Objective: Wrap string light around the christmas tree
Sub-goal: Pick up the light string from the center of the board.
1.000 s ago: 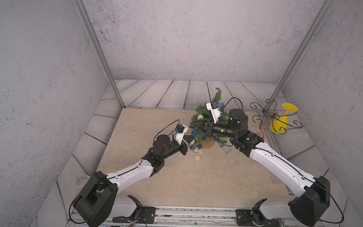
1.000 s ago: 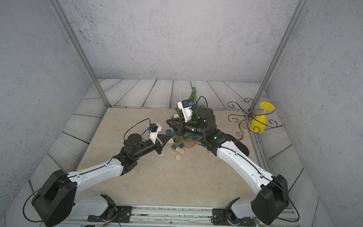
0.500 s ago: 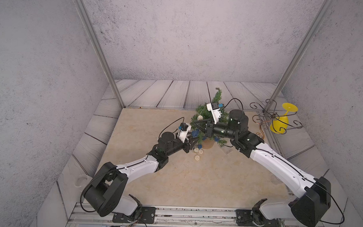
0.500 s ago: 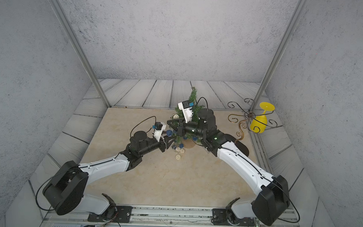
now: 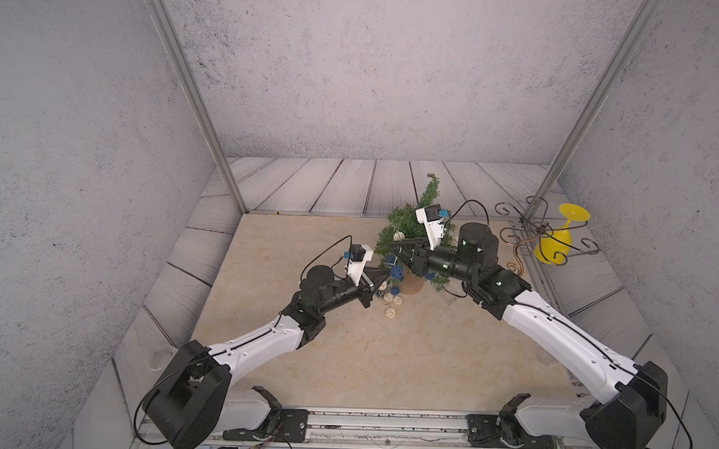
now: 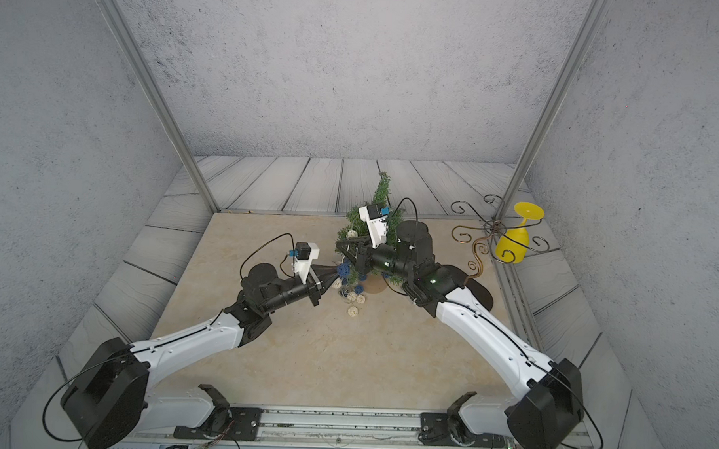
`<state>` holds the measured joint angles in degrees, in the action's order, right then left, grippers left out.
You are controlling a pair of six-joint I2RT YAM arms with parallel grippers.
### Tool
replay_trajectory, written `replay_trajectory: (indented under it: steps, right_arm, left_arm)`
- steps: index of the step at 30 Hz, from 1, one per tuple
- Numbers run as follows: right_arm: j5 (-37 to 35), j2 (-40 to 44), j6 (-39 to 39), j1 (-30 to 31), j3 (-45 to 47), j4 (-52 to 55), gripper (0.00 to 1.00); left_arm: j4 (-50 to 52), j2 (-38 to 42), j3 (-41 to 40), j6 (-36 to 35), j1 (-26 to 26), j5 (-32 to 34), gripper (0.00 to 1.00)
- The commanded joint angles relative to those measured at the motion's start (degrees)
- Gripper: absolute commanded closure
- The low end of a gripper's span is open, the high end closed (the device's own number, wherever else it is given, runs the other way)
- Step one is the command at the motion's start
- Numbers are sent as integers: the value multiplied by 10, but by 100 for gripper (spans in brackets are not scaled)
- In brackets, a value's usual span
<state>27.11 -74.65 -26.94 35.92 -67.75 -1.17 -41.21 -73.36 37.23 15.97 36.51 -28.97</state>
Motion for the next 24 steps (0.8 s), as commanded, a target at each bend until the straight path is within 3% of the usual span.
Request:
replay_trajectory:
  steps: [1, 5, 12, 14, 18, 21, 24]
  right_arm:
    - [-44, 19, 22, 0, -1, 25, 65]
    - [-102, 72, 36, -1, 43, 30, 35]
    - [-214, 200, 54, -3, 148, 61, 13]
    - [-237, 234, 60, -3, 169, 75, 10]
    - [-272, 310, 62, -4, 228, 85, 9]
    - [-232, 354, 90, -4, 299, 55, 11]
    - [-194, 345, 99, -4, 368, -19, 14]
  left_arm:
    - [52, 17, 14, 29, 2, -55, 100]
    - [91, 34, 28, 55, 2, -130, 100]
    - [115, 49, 48, 76, 4, -179, 100]
    - [103, 53, 53, 90, 6, -210, 100]
    - [111, 59, 62, 101, 11, -171, 100]
    - [110, 54, 75, 108, 12, -171, 100]
    - [111, 40, 95, 105, 18, -172, 100]
